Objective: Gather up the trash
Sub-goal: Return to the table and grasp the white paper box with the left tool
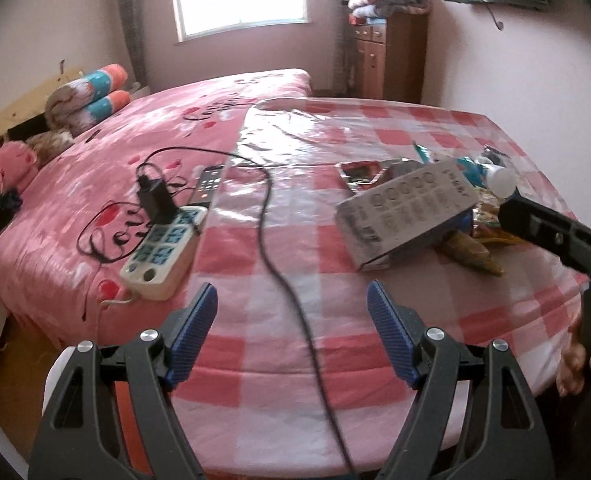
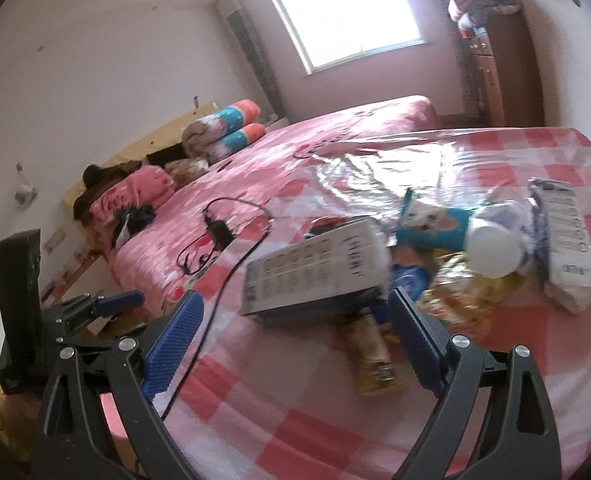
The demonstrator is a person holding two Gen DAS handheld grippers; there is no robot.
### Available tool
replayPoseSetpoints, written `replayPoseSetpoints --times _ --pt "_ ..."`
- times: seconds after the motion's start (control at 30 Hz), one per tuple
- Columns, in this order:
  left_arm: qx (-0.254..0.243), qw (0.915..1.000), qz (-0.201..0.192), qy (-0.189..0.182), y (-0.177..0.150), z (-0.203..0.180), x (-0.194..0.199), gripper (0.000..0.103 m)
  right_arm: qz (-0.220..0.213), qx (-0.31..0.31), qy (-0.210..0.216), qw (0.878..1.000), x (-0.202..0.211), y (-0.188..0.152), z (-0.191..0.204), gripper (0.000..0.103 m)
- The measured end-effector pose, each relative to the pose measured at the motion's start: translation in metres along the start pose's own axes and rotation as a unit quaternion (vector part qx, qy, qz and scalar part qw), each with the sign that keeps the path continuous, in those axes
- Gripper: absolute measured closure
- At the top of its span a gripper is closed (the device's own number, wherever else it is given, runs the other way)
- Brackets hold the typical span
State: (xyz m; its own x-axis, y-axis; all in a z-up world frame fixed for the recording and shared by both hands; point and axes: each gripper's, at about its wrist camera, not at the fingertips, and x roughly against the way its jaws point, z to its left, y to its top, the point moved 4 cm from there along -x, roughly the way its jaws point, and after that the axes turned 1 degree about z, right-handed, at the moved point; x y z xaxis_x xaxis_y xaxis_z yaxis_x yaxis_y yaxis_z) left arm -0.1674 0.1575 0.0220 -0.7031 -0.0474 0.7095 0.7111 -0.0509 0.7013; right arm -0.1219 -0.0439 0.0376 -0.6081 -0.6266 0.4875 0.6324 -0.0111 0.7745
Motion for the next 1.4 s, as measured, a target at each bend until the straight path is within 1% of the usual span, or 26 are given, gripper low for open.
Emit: replayPoseSetpoints --times 0.17,0.27,0.37,0.43,0.53,0.63,0.7,0.77,0.83,0.9,0.97,1.07,1.13,1.27,1.4 --pt "-0.032 0.9994 -0.003 -0.017 0.012 -0.025 -0.005 0.025 -0.011 -0.023 -0.015 1.000 0.010 0.004 -0.024 0.011" --pt "-0.060 0.9978 -0.007 -0.027 0.020 -0.041 -0.009 0.025 -0.020 -0.040 -0.022 0.999 0.018 0.008 -0.040 0.011" --pt "-0.097 0.9946 -0.013 -0.034 0.027 -0.057 -0.010 0.025 -0.031 -0.062 -0.031 0.997 0.027 0.012 -0.059 0.011" --pt "-0.132 0.9904 -0.021 -0.037 0.033 -0.071 -0.013 0.025 -0.038 -0.078 -0.038 0.995 0.033 0.014 -0.071 0.011" --pt "-0.162 0.9856 -0.031 -0.039 0.040 -0.084 -0.016 0.025 -0.051 -0.101 -0.058 0.992 0.042 0.017 -0.091 0.011" --pt "-0.188 0.9807 -0.020 -0.049 0.045 -0.095 -0.028 0.025 -0.059 -0.124 -0.072 0.988 0.049 0.020 -0.113 0.011" --pt "-0.212 0.9765 -0.007 -0.037 0.048 -0.100 -0.041 0.025 -0.064 -0.138 -0.075 0.986 0.053 0.022 -0.126 0.011" --pt "-0.225 0.9736 0.004 -0.036 0.050 -0.104 -0.051 0.025 -0.065 -0.147 -0.066 0.985 0.053 0.024 -0.135 0.011" --pt "-0.236 0.9707 0.014 -0.042 0.052 -0.107 -0.060 0.025 -0.060 -0.152 -0.046 0.985 0.050 0.026 -0.138 0.011" --pt "-0.241 0.9689 0.021 -0.052 0.054 -0.108 -0.065 0.025 -0.048 -0.154 -0.024 0.987 0.043 0.028 -0.135 0.011" --pt "-0.241 0.9683 0.028 -0.060 0.058 -0.108 -0.072 0.025 -0.036 -0.149 -0.020 0.988 0.035 0.029 -0.130 0.011" --pt "-0.243 0.9668 0.029 -0.072 0.063 -0.111 -0.075 0.025 -0.018 -0.133 -0.015 0.991 0.023 0.030 -0.122 0.016" --pt "-0.236 0.9673 0.038 -0.084 0.066 -0.111 -0.080 0.025 -0.010 -0.121 -0.026 0.992 0.017 0.030 -0.119 0.016" --pt "-0.215 0.9706 0.053 -0.094 0.068 -0.111 -0.090 0.025 0.006 -0.096 -0.058 0.994 0.007 0.029 -0.117 0.016" --pt "-0.182 0.9764 0.060 -0.099 0.069 -0.110 -0.097 0.026 0.021 -0.082 -0.086 0.993 -0.002 0.029 -0.119 0.025"
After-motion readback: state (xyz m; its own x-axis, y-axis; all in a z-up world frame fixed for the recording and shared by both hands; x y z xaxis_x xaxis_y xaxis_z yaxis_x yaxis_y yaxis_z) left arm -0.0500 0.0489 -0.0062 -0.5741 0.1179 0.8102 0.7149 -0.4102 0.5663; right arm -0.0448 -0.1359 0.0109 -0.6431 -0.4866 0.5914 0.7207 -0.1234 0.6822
